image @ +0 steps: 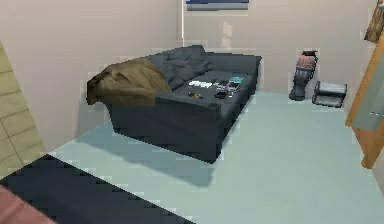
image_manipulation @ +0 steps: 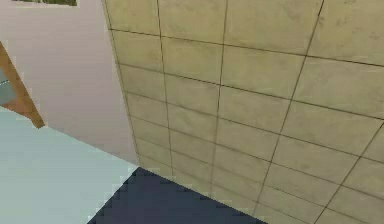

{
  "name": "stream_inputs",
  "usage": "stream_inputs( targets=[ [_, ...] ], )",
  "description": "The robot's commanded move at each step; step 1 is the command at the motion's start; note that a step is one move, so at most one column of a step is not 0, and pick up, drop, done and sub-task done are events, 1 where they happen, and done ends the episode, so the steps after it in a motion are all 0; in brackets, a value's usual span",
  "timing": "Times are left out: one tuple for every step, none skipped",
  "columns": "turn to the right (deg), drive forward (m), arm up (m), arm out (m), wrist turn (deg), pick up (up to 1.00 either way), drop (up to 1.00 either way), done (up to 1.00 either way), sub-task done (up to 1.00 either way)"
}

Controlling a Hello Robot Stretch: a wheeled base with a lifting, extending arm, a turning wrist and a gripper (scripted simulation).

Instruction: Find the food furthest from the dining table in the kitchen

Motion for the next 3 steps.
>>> stream_inputs(
  targets=[
    [9.0,0.00,0.00,0.00,0.0,0.00,0.00,0.00,0.00],
    [0.0,0.45,0.00,0.00,0.0,0.00,0.00,0.00,0.00],
    [-3.0,0.00,0.00,0.00,0.0,0.00,0.00,0.00,0.00]
  ],
)
